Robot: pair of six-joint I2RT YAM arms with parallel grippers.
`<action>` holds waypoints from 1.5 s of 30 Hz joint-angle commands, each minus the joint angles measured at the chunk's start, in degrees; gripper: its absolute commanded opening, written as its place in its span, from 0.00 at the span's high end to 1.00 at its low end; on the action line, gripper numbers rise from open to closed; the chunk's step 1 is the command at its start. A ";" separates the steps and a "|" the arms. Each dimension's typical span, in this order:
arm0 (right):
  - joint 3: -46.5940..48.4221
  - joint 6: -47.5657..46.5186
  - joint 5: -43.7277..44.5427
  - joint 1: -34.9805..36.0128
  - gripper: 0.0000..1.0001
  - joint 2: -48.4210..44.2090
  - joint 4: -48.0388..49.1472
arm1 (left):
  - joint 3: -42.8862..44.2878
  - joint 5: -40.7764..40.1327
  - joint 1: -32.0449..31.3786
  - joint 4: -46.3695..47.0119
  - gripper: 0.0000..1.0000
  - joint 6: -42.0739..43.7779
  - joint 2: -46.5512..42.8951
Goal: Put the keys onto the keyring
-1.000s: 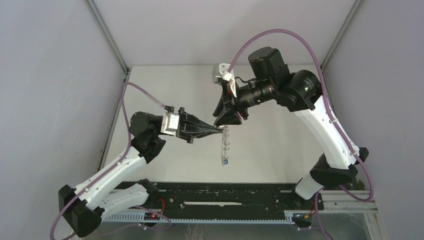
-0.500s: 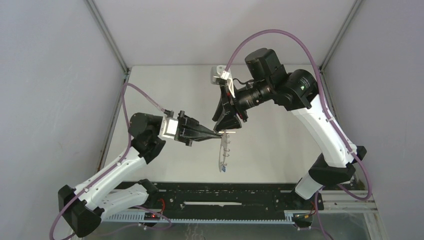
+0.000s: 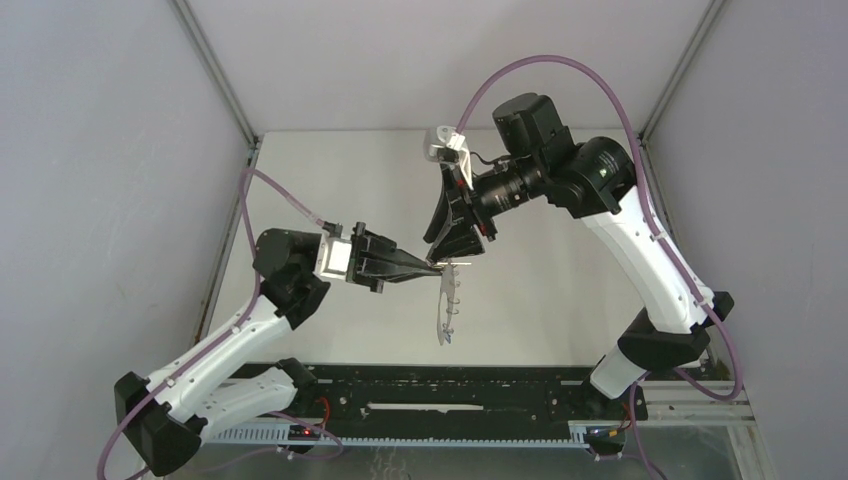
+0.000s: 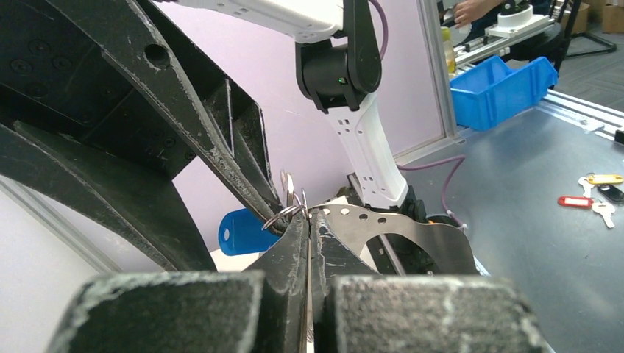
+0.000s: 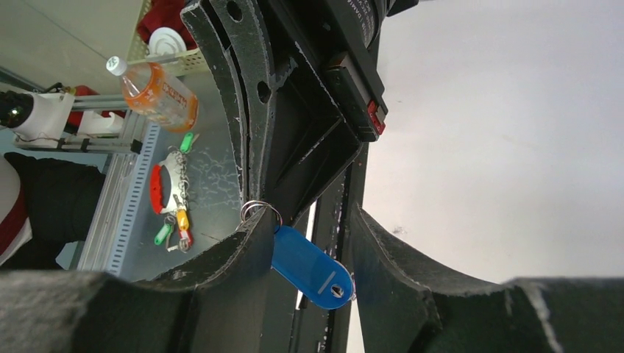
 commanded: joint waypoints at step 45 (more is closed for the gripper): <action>-3.83 13.92 3.76 -4.24 0.00 0.58 4.10 | -2.45 -16.60 -3.40 20.44 1.00 5.68 -2.97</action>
